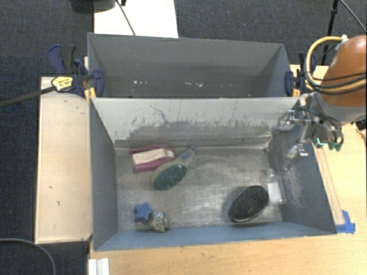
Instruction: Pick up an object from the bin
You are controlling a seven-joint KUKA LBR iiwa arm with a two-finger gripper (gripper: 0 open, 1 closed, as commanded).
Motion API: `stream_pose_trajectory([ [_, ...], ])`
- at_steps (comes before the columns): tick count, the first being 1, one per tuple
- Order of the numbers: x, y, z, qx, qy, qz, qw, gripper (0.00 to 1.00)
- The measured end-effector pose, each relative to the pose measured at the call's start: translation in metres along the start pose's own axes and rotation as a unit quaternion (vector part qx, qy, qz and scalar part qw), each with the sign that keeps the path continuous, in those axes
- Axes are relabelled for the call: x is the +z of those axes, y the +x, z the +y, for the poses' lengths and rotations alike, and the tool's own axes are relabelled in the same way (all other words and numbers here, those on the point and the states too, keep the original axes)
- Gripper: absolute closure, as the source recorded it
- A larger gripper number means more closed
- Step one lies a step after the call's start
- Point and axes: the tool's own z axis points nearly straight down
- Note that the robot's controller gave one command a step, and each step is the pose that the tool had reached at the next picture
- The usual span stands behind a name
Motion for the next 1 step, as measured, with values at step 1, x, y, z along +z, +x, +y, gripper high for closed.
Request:
stream_pose_trajectory([
  [1,0.1211,0.0612,0.0412,-0.067,0.001,-0.0061,0.9977,0.0],
])
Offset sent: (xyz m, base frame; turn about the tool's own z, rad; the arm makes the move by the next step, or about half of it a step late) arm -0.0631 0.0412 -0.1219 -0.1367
